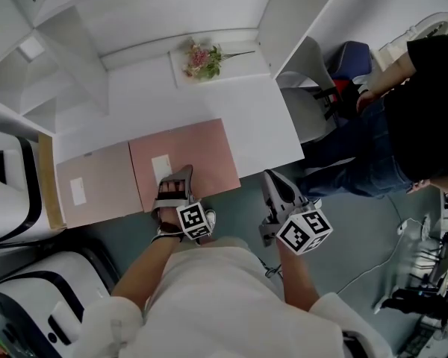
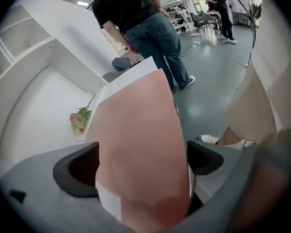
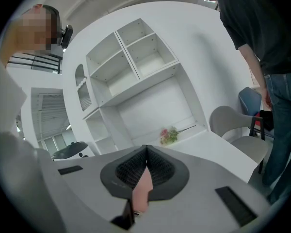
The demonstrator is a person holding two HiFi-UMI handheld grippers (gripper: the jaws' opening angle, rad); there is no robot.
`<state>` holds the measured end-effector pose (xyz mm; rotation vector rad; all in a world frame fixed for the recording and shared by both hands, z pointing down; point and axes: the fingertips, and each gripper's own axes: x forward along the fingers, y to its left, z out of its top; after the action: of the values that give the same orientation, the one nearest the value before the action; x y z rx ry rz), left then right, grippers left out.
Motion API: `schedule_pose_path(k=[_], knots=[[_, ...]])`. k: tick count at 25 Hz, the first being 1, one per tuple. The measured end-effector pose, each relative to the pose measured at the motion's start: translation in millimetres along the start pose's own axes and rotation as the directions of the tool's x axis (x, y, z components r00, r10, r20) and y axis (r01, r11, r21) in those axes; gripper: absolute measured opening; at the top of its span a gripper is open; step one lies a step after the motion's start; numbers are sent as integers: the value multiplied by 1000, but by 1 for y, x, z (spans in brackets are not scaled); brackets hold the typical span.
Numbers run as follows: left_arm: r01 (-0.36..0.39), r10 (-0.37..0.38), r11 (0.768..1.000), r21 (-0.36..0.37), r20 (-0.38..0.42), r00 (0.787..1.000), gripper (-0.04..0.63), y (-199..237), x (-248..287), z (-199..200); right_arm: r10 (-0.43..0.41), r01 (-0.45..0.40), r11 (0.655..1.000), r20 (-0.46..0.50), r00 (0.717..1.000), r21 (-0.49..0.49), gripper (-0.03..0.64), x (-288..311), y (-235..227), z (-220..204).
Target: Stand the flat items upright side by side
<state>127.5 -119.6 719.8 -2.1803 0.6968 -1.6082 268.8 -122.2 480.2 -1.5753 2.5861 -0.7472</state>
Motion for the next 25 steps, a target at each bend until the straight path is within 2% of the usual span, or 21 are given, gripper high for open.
schedule_pose_path(k=[6, 9, 11, 13, 17, 18, 22, 25], knots=[[15, -13, 999, 38, -56, 998, 557, -7, 18, -1, 15, -15, 1000, -8, 1000, -1, 2, -1, -5, -1], [17, -15, 1000, 25, -65, 998, 552, -1, 22, -3, 20, -20, 1000, -9, 1000, 0, 2, 0, -6, 0], [19, -18, 1000, 14, -54, 998, 527, 0, 21, -3, 23, -23, 1000, -5, 1000, 1, 2, 0, -6, 2], [24, -25, 1000, -10, -20, 999, 500, 1, 17, -2, 33, -33, 999, -2, 999, -4, 2, 0, -4, 3], [7, 8, 993, -119, 121, 993, 441, 16, -4, 10, 44, -44, 999, -1, 999, -6, 2, 1, -3, 4], [-5, 26, 990, -143, 148, 989, 418, 23, -9, 13, 47, -47, 999, -2, 999, -7, 2, 1, -2, 4], [-36, 84, 978, -207, 225, 971, 410, 42, -25, 18, 55, -55, 998, -1, 998, -13, 2, 3, 1, 5], [-52, 137, 959, -280, 292, 946, 403, 59, -41, 24, 59, -59, 998, 4, 998, -20, 2, 3, 3, 6]])
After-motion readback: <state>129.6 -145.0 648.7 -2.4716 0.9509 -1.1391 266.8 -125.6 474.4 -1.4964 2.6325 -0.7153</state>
